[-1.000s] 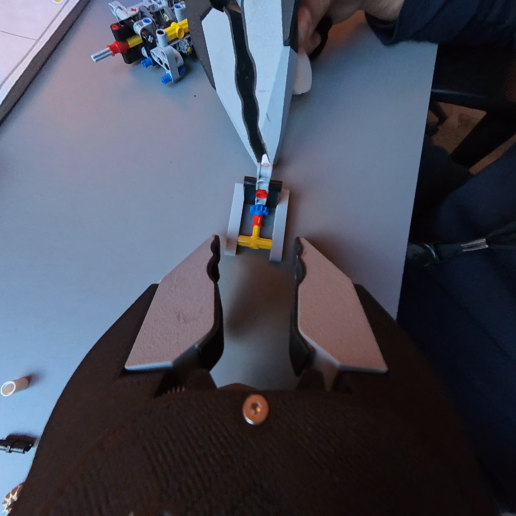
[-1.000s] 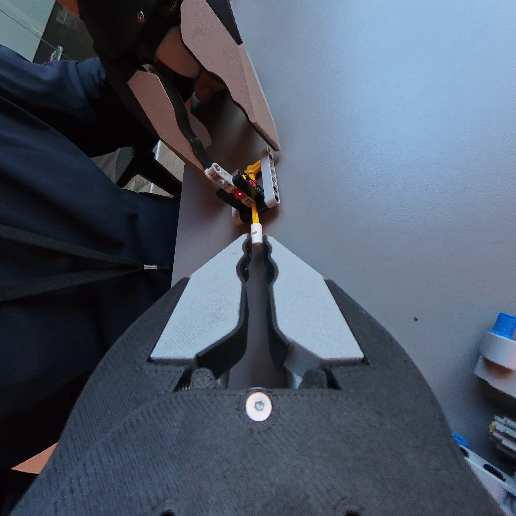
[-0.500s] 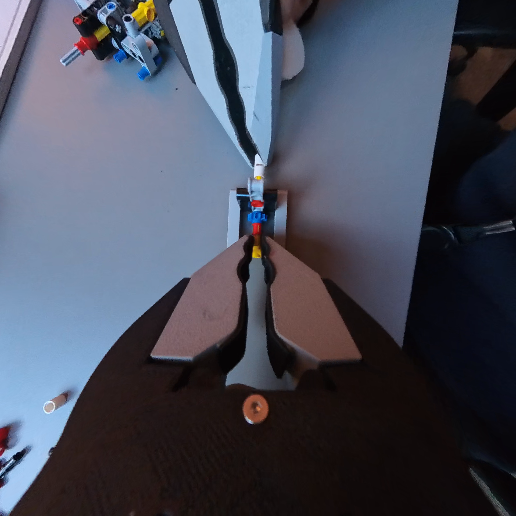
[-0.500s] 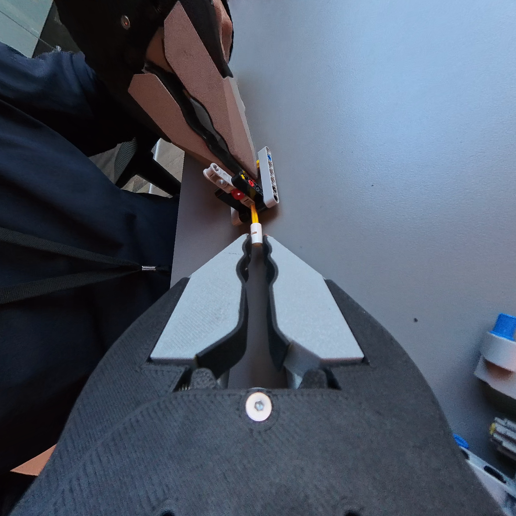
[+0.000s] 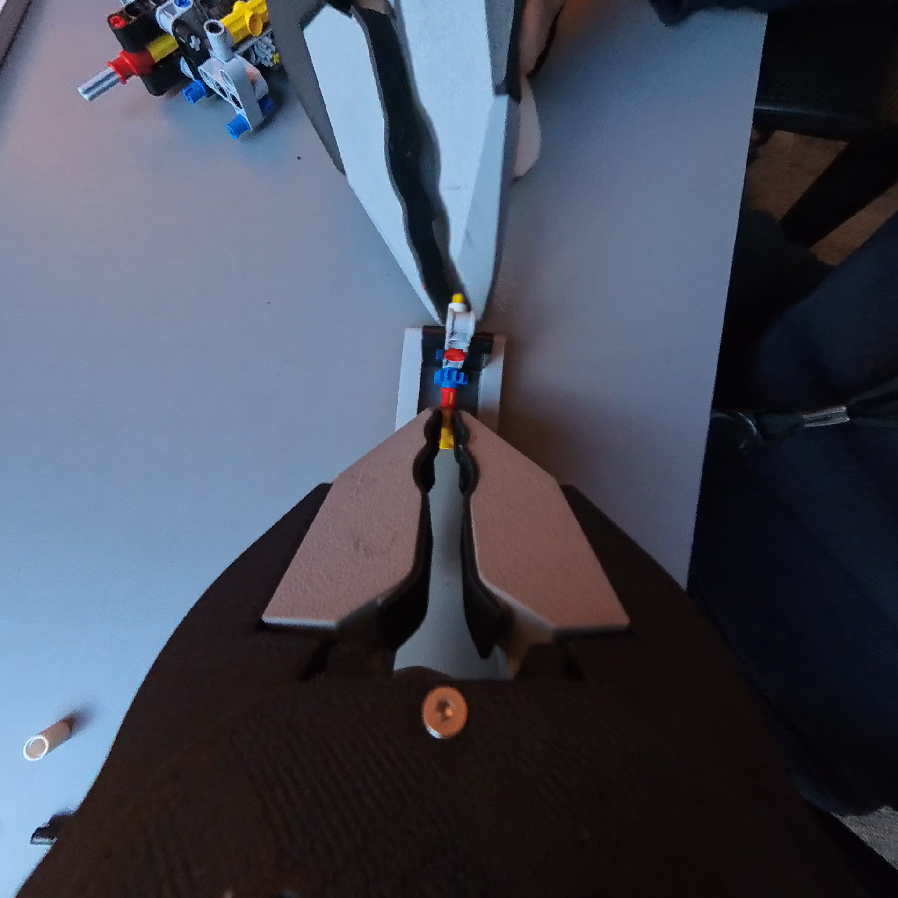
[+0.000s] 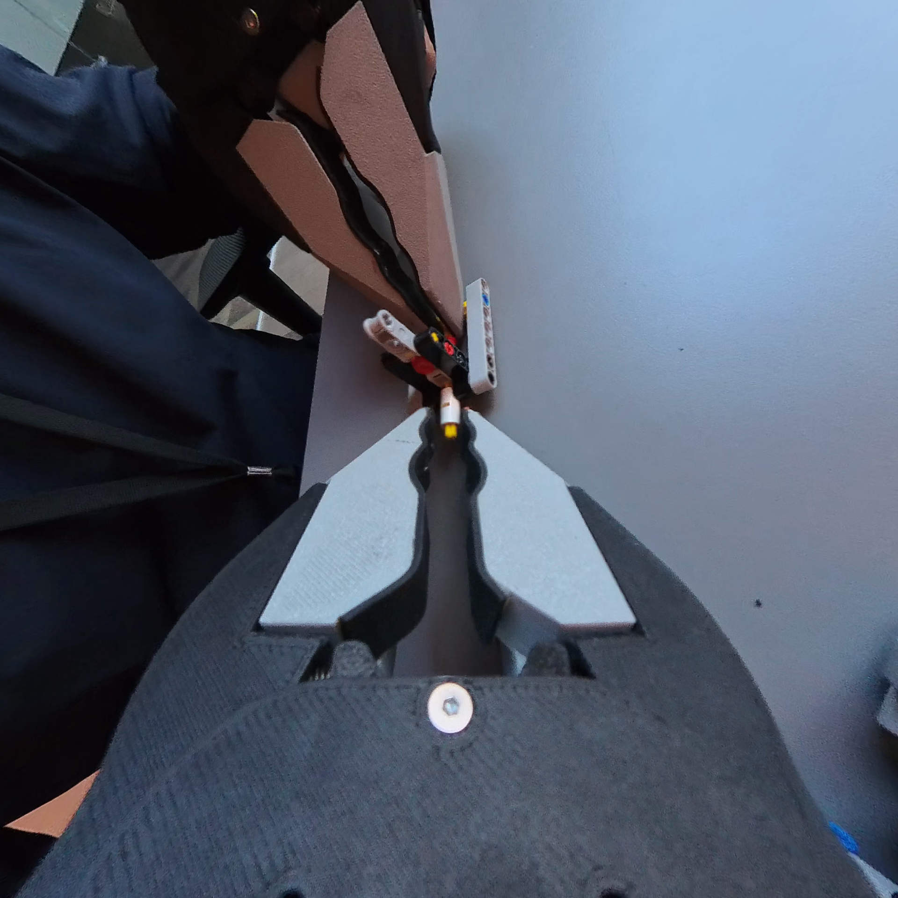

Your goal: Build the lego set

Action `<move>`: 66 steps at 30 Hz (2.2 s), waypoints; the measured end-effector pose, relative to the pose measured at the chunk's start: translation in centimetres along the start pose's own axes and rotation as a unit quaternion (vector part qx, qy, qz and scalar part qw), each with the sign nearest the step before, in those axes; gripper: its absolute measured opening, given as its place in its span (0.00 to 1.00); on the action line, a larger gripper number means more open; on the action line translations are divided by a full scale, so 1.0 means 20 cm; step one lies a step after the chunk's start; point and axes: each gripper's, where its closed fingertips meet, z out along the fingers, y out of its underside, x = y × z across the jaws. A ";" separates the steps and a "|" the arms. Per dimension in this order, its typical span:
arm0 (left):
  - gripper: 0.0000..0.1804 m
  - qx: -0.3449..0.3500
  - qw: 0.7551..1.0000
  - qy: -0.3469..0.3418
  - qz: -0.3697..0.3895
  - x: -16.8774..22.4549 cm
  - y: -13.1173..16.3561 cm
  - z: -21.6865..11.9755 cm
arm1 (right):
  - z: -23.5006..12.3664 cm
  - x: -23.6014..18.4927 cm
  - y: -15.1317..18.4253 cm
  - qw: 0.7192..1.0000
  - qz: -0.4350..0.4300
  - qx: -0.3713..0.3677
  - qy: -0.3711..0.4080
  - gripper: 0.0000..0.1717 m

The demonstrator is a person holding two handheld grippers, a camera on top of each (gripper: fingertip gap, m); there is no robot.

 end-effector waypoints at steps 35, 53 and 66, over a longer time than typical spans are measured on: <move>0.01 0.027 0.999 0.009 -0.015 0.00 -0.01 0.00 | -0.03 0.02 -0.01 0.968 -0.208 -0.023 0.142 0.07; 0.01 0.033 0.999 0.014 -0.023 0.00 -0.01 0.01 | -0.02 0.04 0.01 0.895 -0.369 -0.065 0.241 0.08; 0.01 0.031 0.999 0.013 -0.023 0.00 -0.01 0.00 | -0.02 0.04 0.00 0.881 -0.395 -0.057 0.253 0.06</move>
